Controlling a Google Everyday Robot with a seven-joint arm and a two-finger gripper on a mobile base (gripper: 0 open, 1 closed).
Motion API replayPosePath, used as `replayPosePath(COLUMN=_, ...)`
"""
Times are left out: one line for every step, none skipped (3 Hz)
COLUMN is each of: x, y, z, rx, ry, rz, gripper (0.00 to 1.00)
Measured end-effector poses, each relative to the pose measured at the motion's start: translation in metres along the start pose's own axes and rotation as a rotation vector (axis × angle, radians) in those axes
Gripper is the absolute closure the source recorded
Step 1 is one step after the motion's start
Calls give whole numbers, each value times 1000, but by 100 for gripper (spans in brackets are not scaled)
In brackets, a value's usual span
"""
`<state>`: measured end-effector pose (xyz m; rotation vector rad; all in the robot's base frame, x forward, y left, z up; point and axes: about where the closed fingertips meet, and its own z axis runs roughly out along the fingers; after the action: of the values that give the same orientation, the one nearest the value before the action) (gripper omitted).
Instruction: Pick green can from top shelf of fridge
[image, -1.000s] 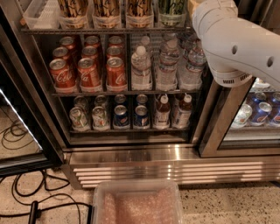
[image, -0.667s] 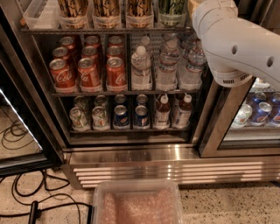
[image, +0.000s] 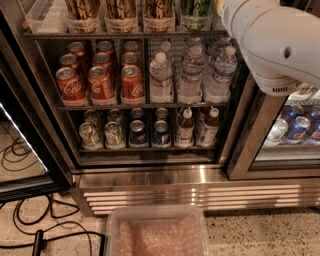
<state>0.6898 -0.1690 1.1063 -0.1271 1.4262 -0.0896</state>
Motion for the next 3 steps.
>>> replayPosePath(x=-19, y=13, z=-13, rx=-52, ry=-18, rz=27, gripper=100)
replayPosePath(x=-25, y=18, z=-29, rx=-88, ry=-4, rz=24, gripper=100)
replayPosePath(x=-18, y=9, z=-58, rx=-97, ry=36, rz=-4, gripper=100)
